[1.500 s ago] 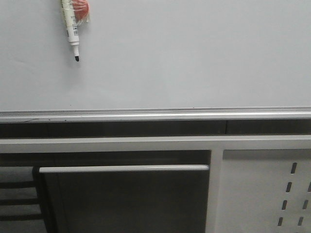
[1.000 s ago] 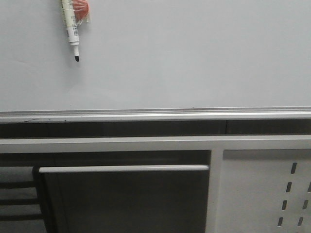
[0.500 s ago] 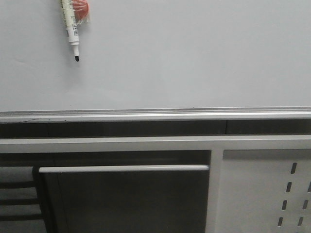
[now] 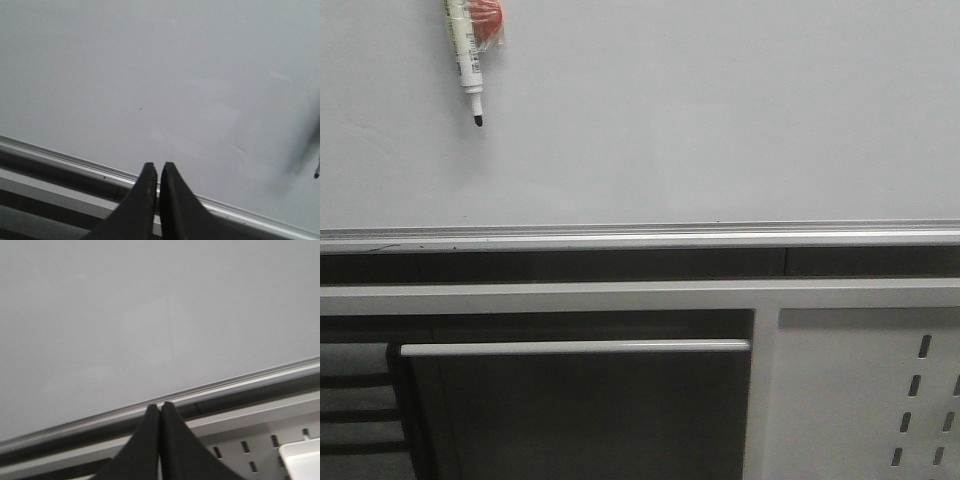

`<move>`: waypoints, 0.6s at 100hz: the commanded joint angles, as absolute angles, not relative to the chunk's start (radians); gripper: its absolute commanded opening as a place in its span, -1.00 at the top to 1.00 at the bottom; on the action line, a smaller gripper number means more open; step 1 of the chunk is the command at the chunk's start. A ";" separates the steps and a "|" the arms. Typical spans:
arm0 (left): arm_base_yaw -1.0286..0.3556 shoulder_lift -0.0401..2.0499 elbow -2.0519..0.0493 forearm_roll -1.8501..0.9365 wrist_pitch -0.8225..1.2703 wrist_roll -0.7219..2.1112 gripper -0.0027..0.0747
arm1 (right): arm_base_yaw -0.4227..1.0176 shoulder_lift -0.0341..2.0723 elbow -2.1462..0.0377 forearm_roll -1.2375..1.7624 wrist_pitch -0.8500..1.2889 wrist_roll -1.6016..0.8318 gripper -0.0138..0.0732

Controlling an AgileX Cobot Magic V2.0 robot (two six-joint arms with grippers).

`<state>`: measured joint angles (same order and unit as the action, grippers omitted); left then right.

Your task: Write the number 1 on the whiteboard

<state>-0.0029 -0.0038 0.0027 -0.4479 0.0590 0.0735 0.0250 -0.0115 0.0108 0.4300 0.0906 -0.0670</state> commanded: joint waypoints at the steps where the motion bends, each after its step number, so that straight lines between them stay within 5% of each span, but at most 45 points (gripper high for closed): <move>1: -0.001 -0.026 0.043 -0.582 -0.019 0.066 0.98 | 0.019 -0.026 0.035 0.600 0.000 -0.071 0.83; 31: -0.001 0.015 -0.136 -0.672 0.136 0.072 0.98 | 0.019 0.035 -0.136 0.615 0.217 -0.073 0.79; 60: -0.001 0.326 -0.508 -0.548 0.467 0.226 0.98 | 0.019 0.463 -0.517 0.482 0.459 -0.073 0.78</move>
